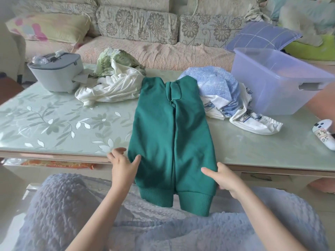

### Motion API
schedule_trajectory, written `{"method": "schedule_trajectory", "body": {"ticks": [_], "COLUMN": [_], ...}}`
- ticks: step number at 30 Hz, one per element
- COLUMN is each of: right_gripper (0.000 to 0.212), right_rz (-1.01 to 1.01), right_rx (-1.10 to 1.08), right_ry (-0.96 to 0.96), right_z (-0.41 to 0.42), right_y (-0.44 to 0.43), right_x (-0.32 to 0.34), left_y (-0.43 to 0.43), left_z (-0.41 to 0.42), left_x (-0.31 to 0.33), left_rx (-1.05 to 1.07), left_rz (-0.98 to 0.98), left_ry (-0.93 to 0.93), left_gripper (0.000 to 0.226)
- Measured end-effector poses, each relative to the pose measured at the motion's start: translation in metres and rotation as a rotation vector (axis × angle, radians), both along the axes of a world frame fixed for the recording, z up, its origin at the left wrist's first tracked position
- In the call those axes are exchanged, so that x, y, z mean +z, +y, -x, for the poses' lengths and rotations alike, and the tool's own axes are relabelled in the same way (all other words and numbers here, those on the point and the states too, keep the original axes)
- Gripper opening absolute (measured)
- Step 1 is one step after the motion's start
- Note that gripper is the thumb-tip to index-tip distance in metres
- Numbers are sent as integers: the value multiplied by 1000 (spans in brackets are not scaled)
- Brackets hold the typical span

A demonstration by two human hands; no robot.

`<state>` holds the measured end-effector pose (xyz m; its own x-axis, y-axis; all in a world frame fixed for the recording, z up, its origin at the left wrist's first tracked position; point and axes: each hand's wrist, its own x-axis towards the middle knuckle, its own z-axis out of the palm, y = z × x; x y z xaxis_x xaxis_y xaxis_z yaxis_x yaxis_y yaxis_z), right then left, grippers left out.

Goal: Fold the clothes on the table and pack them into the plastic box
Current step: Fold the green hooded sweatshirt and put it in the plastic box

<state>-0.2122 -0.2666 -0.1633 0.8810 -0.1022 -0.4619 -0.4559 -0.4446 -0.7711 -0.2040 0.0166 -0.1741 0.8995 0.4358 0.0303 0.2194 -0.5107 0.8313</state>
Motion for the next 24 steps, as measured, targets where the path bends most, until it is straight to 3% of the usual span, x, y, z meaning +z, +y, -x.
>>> {"method": "schedule_trajectory", "body": {"ticks": [4, 8, 11, 15, 18, 20, 24], "right_gripper": [31, 31, 47, 76, 43, 23, 42], "right_rz": [-6, -38, 43, 125, 238, 217, -153], "right_rx": [1, -45, -71, -9, 118, 140, 228], "right_ry": [-88, -117, -153, -272, -385, -374, -146], "right_z": [1, 2, 4, 8, 9, 10, 11], "right_y": [2, 7, 10, 19, 19, 18, 11], "right_x": [-3, -1, 2, 13, 22, 30, 49], "left_y": [-2, -7, -11, -12, -5, 3, 12], "left_z": [3, 6, 12, 17, 20, 19, 17], "left_x": [-2, 11, 22, 34, 41, 43, 52], "left_rx": [-60, -101, -136, -242, -379, -496, -679], "left_rz": [52, 231, 83, 107, 4, -28, 130], "left_ry": [48, 176, 158, 115, 143, 173, 179], "left_gripper": [44, 56, 63, 73, 78, 71, 30]}}
